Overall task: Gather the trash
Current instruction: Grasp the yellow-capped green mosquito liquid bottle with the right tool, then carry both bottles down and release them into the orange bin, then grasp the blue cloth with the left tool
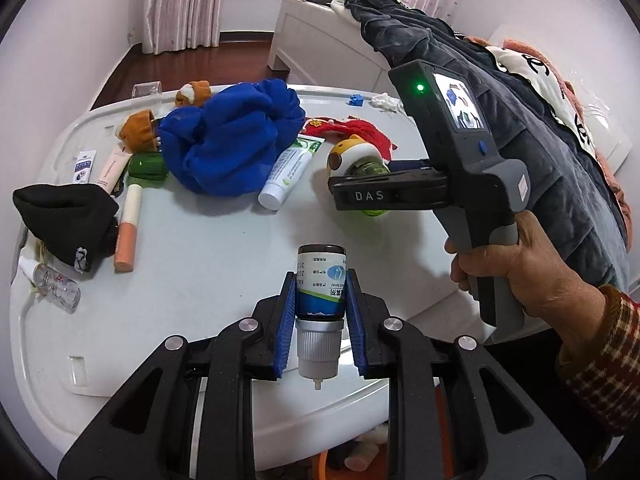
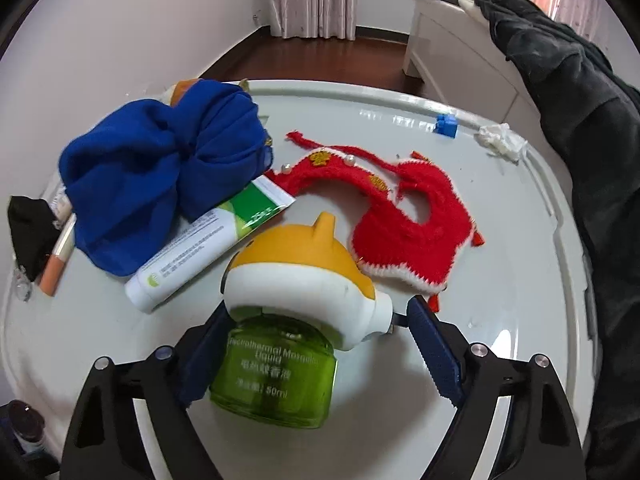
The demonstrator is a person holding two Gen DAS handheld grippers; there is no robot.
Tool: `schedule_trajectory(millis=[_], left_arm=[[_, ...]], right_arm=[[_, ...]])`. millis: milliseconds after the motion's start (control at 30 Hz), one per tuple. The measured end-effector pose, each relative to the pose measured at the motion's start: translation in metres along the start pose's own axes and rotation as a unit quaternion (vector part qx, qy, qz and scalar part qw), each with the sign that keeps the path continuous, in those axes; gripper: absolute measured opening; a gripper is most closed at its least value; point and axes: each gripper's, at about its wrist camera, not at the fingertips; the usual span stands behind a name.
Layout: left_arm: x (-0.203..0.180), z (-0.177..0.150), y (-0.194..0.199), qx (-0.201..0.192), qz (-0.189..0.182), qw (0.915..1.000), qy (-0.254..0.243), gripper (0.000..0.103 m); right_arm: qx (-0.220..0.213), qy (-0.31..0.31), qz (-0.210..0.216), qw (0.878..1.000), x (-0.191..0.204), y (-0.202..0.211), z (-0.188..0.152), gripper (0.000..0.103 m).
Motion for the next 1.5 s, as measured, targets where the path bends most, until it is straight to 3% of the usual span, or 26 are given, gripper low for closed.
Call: schedule_trajectory(millis=[67,400,600,867,1067,1133,1167,1200,1267,1333,1500], left_arm=[[-0.002,0.001,0.0,-0.003,0.0,1.0,-0.004,0.023],[-0.009,0.0,-0.006,0.004,-0.002,0.9999,-0.014,0.023],[-0.033,-0.02,0.015,0.007,-0.011,0.9986,-0.051,0.023],[-0.077,-0.1,0.048,0.062,-0.051,0.9944,-0.068,0.023],[-0.084,-0.151,0.048,0.134,-0.067,0.9874,-0.051,0.023],[-0.088,-0.16,0.041,0.157,-0.068,0.984,-0.051,0.024],[-0.089,-0.164,0.037,0.171,-0.065,0.9819,-0.051,0.032],[-0.088,-0.165,0.034,0.177,-0.054,0.9814,-0.051,0.047],[-0.085,-0.166,0.033,0.182,-0.032,0.9816,-0.048,0.065],[-0.079,-0.164,0.036,0.178,-0.023,0.9832,-0.036,0.067],[-0.056,-0.141,0.048,0.134,-0.006,0.991,-0.003,0.067]], right_arm=[[-0.017,0.023,-0.007,1.0,0.006,0.013,0.0,0.074],[-0.039,0.017,0.036,0.998,-0.007,0.064,-0.013,0.074],[-0.052,0.029,0.067,0.996,-0.003,0.131,-0.05,0.074],[0.024,0.019,0.116,0.993,0.004,0.184,-0.167,0.075],[0.09,-0.032,0.147,0.985,-0.003,0.18,-0.226,0.075],[0.122,-0.055,0.174,0.976,-0.002,0.17,-0.237,0.075],[0.125,-0.06,0.174,0.975,-0.002,0.169,-0.24,0.076],[0.126,-0.063,0.175,0.975,-0.002,0.168,-0.241,0.084],[0.124,-0.067,0.178,0.974,-0.002,0.169,-0.237,0.092],[0.108,-0.064,0.167,0.978,-0.005,0.174,-0.232,0.097],[0.063,-0.074,0.143,0.985,-0.025,0.189,-0.203,0.097]])
Point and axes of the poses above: each gripper's, at about its wrist camera, not at the fingertips, and y roughly against the way its jaws point, x to its left, z to its top, and after that the axes turned 9 degrees about -x, right-handed
